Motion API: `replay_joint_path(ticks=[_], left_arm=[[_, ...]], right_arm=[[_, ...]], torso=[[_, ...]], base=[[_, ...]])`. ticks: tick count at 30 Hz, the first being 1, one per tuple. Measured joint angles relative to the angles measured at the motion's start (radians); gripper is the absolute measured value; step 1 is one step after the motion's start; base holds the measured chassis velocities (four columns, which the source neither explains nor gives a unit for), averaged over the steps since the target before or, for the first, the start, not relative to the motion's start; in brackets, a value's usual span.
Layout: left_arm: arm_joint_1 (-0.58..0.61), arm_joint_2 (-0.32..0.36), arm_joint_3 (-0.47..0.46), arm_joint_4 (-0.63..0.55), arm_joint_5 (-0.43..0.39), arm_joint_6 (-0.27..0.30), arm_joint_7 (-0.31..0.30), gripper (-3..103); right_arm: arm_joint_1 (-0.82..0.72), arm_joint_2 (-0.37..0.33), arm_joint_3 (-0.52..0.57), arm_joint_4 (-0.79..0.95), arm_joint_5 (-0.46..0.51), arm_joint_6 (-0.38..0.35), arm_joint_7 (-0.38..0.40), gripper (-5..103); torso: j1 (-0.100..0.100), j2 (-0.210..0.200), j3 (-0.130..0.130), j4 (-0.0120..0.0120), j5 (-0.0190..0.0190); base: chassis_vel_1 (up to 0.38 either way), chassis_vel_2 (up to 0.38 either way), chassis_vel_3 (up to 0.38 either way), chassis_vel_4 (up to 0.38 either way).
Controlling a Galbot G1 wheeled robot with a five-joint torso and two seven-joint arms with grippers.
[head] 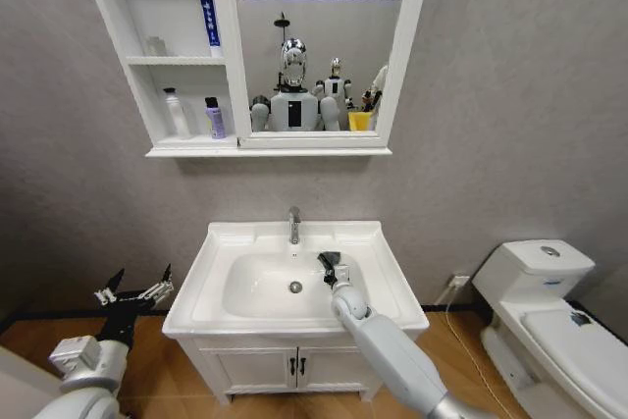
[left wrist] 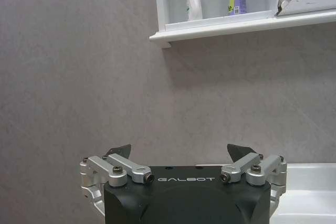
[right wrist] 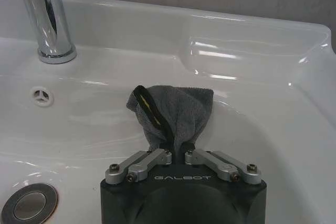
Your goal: Move facial cleanser and shampoo from washbasin to cabinet, then wipe washbasin with towel.
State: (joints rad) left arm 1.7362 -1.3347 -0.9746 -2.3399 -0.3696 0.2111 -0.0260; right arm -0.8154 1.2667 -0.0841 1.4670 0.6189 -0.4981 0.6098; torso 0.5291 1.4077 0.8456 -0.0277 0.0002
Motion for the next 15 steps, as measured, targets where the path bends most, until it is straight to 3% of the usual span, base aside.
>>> replay_joint_path(ticks=[9,15], left_arm=[[0.0,0.0,0.0,0.0,0.0,0.0,0.0,100],[0.0,0.0,0.0,0.0,0.0,0.0,0.0,100]], right_arm=[[-0.019,0.004,-0.008,0.014,0.13,-0.063,0.095,6],[-0.023,0.005,-0.001,0.007,0.181,-0.081,0.119,6]], torso=[[0.0,0.0,0.0,0.0001,-0.0001],[0.0,0.0,0.0,0.0001,0.0]], base=[[0.0,0.0,0.0,0.0],[0.0,0.0,0.0,0.0]])
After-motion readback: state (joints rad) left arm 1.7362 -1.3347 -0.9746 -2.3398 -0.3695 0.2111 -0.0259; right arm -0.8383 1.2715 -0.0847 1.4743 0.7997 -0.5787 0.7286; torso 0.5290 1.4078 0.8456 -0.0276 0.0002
